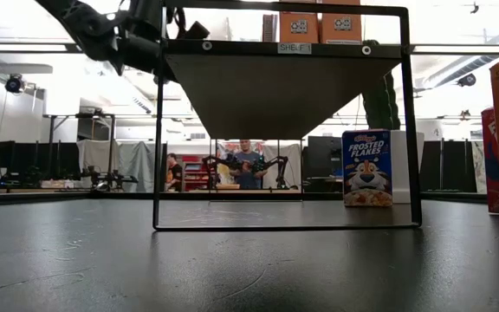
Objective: Stack cereal on shelf
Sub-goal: Put the bottom blue cereal box aligned with the other blue cereal box on the shelf
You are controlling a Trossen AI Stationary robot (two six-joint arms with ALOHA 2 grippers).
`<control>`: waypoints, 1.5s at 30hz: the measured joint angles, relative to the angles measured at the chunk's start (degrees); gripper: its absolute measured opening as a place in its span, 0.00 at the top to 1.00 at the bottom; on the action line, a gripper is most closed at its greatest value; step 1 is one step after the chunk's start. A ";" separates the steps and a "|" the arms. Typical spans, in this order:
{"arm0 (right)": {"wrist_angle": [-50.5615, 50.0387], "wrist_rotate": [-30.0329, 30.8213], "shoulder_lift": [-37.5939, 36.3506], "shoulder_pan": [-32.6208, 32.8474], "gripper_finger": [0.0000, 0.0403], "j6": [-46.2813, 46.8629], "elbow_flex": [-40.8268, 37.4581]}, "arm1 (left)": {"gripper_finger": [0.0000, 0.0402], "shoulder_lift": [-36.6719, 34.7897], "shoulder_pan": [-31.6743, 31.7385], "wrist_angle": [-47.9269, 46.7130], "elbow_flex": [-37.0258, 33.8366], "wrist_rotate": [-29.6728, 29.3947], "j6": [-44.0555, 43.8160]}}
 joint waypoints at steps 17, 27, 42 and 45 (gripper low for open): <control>-28.61 -0.65 23.93 -9.89 0.98 -4.17 35.36 | 1.00 -16.71 -7.13 -4.91 -6.63 0.05 1.51; -42.83 -13.96 40.66 -20.77 0.98 -7.25 60.14 | 1.00 -21.45 -7.13 -4.59 -7.92 -0.36 2.92; -54.00 -18.48 55.70 -28.15 0.98 -12.48 75.12 | 1.00 -21.11 -7.13 -5.73 -8.38 -0.45 3.07; -54.77 -18.48 56.24 -28.80 0.98 -12.79 74.78 | 1.00 -21.11 -7.13 -5.89 -8.38 -0.45 3.07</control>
